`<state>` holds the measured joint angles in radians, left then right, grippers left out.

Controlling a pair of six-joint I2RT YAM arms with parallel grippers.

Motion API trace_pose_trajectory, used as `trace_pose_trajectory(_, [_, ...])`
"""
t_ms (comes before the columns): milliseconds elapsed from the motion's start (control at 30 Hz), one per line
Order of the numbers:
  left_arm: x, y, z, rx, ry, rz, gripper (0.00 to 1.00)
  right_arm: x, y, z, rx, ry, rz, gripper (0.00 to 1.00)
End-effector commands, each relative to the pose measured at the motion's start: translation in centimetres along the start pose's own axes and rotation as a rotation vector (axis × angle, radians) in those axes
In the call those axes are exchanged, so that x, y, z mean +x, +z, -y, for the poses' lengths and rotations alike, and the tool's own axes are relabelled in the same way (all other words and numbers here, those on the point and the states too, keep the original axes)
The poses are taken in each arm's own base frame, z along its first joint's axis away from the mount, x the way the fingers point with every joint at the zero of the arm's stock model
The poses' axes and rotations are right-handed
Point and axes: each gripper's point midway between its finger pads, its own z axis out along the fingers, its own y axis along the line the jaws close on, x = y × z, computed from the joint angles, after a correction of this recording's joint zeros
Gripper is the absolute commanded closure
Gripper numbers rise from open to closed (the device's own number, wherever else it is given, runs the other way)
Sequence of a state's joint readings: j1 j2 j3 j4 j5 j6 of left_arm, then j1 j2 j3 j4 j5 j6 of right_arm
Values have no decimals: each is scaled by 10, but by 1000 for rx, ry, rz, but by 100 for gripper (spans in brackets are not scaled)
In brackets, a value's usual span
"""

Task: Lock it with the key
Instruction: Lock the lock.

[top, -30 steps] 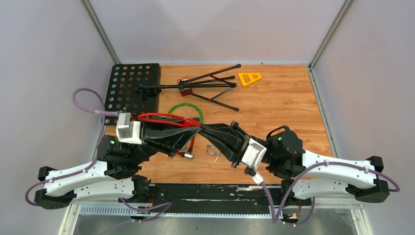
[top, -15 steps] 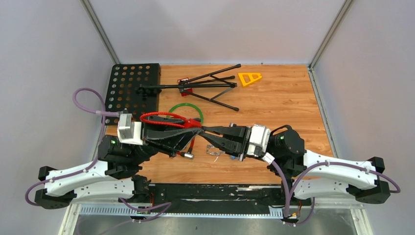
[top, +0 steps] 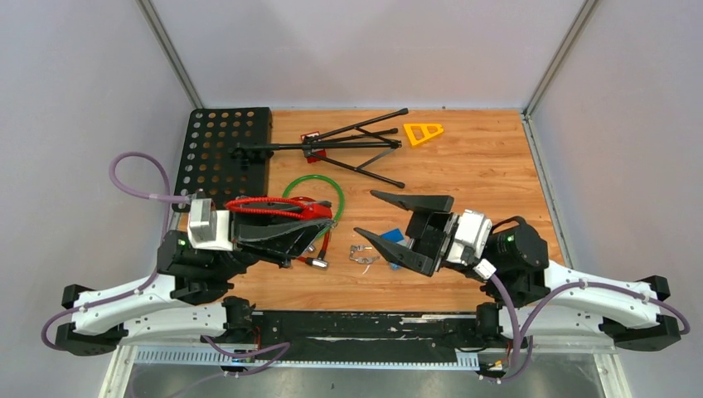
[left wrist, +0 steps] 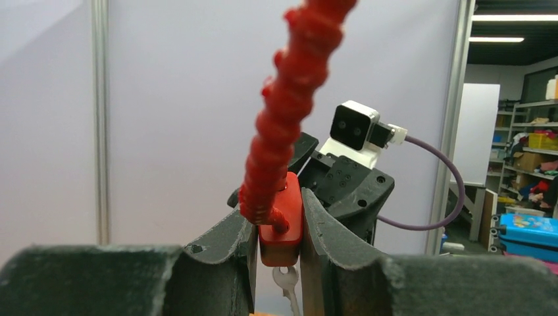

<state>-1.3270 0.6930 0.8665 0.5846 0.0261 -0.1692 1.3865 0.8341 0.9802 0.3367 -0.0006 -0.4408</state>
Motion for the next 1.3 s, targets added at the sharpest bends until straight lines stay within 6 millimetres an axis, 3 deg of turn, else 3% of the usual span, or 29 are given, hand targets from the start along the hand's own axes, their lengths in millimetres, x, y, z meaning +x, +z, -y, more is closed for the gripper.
trace_pose_trajectory(0, [-6, -1, -5, -14, 79, -14, 100, 2, -13, 45, 264, 89, -52, 43])
trace_pose_trajectory(100, [1, -2, -6, -8, 128, -79, 100, 12, -23, 68, 395, 142, -188, 35])
trace_pose_trajectory(133, [4, -3, -6, 3, 155, -106, 100, 7, -21, 74, 409, 150, -227, 31])
trace_pose_trajectory(233, [16, -6, -5, 34, 209, -193, 100, 23, -28, 70, 358, 130, -437, 18])
trace_pose_trajectory(333, [23, -9, -4, 52, 230, -247, 100, 15, -29, 66, 296, 102, -418, 14])
trace_pose_trajectory(500, [30, -7, 8, 117, 203, -284, 100, -16, -30, 54, 164, 88, -329, 29])
trace_pose_trajectory(667, [29, 0, 34, 244, 129, -293, 100, -68, -26, 31, -58, 96, -219, 30])
trace_pose_trajectory(733, [29, 2, 44, 288, 79, -300, 100, -77, -22, 23, -124, 109, -224, 31])
trace_pose_trajectory(1000, [46, 12, 57, 355, 7, -360, 100, -73, -2, -14, -351, 138, -284, 40])
trace_pose_trajectory(1267, [55, 13, 57, 358, -1, -387, 100, -60, 5, -28, -405, 162, -316, 46])
